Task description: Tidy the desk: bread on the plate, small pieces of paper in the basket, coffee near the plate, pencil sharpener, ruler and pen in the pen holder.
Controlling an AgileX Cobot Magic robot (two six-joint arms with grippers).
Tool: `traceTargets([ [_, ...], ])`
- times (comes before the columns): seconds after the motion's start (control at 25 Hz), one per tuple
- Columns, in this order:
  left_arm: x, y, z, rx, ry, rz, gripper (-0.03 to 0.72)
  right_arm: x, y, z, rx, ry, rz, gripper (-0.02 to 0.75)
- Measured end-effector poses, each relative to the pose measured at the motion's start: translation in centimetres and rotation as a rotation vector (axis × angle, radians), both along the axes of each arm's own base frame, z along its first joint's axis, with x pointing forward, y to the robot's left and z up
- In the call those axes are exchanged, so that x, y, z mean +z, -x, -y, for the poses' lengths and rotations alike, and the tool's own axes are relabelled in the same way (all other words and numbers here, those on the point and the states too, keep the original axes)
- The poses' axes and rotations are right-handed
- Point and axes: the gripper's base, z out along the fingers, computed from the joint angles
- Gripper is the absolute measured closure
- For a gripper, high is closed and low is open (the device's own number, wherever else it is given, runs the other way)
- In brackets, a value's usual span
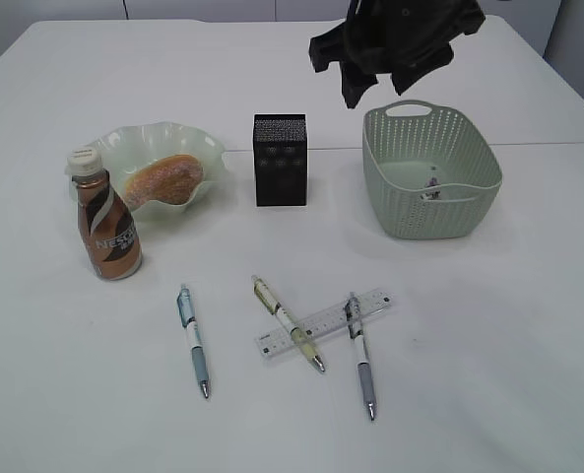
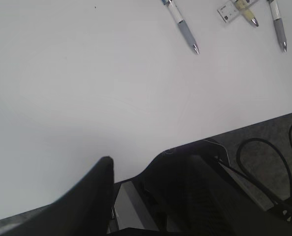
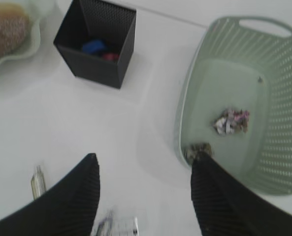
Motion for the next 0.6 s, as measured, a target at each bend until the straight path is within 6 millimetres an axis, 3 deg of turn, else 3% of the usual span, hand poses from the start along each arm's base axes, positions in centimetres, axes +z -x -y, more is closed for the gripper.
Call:
traceTargets([
  [0.16, 0.0, 0.0, 0.0, 0.0, 0.0, 0.0, 0.335, 1.8, 2.6, 0.0, 0.043, 0.032, -0.089, 0.275],
  [0.32, 0.0, 0.0, 0.0, -0.016, -0.006, 0.005, 0.335, 4.1, 4.6, -0.4, 0.15, 0.025, -0.072, 0.274],
  [0.6, 0.0, 0.1, 0.2, -0.091, -0.012, 0.022, 0.335, 9.5, 9.5, -0.8, 0.332, -0.145, -0.012, 0.274],
])
